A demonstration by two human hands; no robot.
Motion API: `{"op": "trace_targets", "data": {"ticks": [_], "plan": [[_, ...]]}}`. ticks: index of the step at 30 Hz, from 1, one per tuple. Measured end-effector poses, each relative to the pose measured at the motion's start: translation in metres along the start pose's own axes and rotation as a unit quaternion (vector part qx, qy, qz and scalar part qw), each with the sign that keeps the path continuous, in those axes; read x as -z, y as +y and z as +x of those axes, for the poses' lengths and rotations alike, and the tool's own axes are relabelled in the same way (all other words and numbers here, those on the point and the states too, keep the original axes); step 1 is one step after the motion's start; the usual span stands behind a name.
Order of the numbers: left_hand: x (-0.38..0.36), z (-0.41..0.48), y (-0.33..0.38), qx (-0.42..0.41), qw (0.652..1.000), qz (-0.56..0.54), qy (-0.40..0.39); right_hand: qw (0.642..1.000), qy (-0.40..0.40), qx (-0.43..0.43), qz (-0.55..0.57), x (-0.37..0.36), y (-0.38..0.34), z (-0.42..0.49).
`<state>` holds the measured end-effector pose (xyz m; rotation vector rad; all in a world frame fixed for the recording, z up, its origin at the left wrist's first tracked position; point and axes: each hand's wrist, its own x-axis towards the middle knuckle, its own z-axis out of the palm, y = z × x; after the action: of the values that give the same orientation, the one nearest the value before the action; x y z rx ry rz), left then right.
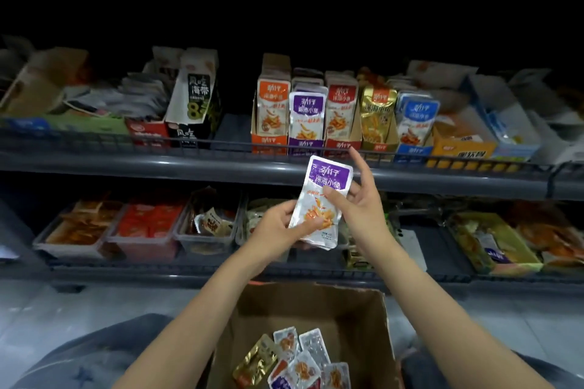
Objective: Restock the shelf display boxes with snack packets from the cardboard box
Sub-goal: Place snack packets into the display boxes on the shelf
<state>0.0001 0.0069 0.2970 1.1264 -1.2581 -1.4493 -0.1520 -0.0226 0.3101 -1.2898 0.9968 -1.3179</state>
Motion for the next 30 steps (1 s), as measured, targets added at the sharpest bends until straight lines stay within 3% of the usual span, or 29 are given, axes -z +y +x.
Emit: {"op": "trace_targets", "data": {"ticks": [5,12,18,24,30], "plan": [[0.007,0.001,0.027,-0.02,1.0,0.021,-0.01,1.0,0.003,-0.024,0.01,-0.001,-0.025,0.019],[0.009,0.011,0.048,-0.028,0.994,-0.1,0.018,0.985,-0.035,-0.096,0.138,-0.005,-0.048,0.041],[0.014,0.023,0.059,-0.002,0.983,-0.184,0.017,0.996,-0.065,0.007,-0.055,-0.003,-0.061,0.061],[0.025,0.043,0.071,-0.008,0.984,-0.177,-0.031,0.992,-0.117,-0.038,-0.035,0.003,-0.075,0.082],[0.03,0.074,0.079,-0.044,0.994,-0.102,0.018,0.984,-0.136,-0.003,-0.118,0.006,-0.086,0.111]]}}
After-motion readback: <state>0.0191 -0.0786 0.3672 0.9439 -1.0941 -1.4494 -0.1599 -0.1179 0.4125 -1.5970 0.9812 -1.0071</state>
